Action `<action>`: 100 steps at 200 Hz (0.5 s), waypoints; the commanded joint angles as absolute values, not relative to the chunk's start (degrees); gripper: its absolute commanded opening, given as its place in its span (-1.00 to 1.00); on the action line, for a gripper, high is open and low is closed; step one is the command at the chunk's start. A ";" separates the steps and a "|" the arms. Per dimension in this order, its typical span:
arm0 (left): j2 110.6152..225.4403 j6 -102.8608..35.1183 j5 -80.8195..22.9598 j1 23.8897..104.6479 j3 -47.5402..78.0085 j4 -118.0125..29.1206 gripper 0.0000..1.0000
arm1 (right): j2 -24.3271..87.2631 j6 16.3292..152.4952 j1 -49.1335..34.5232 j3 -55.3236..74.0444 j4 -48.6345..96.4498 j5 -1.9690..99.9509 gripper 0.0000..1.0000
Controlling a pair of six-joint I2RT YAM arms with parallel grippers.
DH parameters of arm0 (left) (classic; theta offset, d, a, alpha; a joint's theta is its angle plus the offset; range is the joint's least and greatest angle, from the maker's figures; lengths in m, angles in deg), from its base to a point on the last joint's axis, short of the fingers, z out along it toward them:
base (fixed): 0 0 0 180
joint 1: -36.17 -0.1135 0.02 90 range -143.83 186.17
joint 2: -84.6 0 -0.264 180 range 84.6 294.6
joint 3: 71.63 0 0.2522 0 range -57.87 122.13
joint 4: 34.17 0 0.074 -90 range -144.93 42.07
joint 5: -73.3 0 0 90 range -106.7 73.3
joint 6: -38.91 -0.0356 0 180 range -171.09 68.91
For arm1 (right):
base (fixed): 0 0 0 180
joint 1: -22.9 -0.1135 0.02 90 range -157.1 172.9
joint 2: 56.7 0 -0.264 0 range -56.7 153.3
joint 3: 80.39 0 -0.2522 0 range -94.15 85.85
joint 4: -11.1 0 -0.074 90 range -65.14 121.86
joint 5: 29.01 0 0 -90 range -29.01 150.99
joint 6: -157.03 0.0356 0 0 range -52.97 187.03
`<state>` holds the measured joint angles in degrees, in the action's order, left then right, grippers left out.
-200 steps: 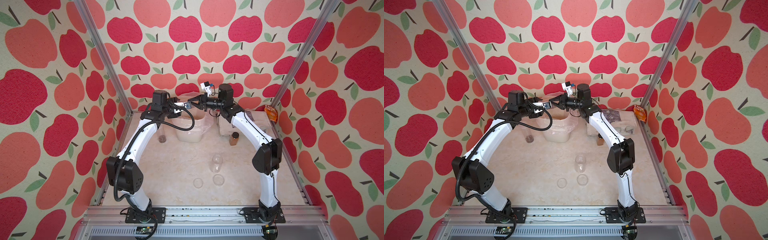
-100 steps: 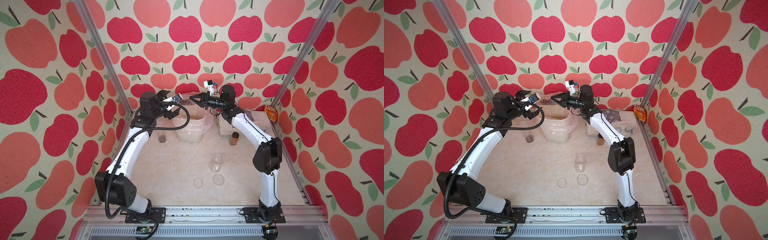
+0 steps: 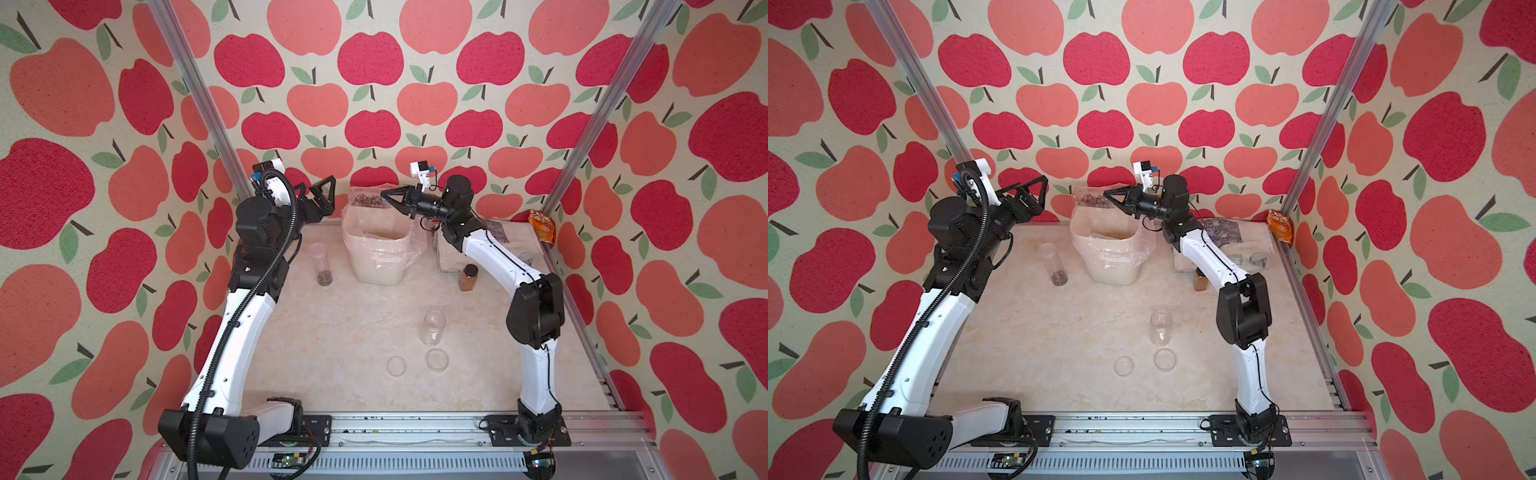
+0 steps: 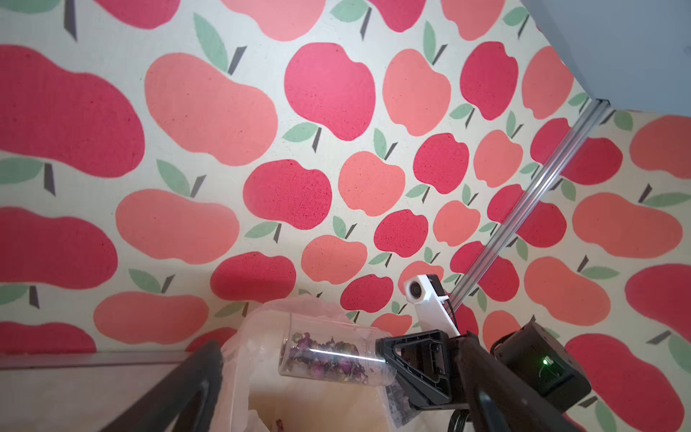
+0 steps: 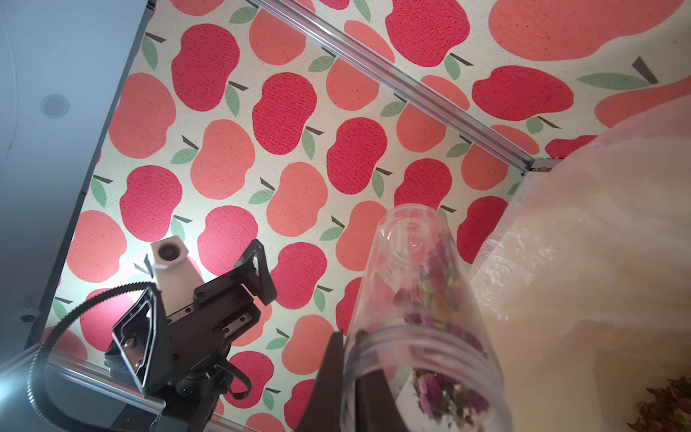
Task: Empty the moldy dried flower tea in the jars
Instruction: Adjust the jar.
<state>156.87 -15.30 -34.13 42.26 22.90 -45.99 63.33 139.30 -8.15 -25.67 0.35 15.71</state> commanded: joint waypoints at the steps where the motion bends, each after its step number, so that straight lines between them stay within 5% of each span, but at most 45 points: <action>1: 160.15 5.71 -37.37 40.54 25.48 -50.85 0.99 | 60.91 141.39 -7.95 -24.61 -5.25 16.43 -1.00; 100: 175.66 23.85 -47.82 42.75 32.20 -43.63 0.99 | 60.63 142.45 -8.90 -23.66 -8.26 16.60 -1.00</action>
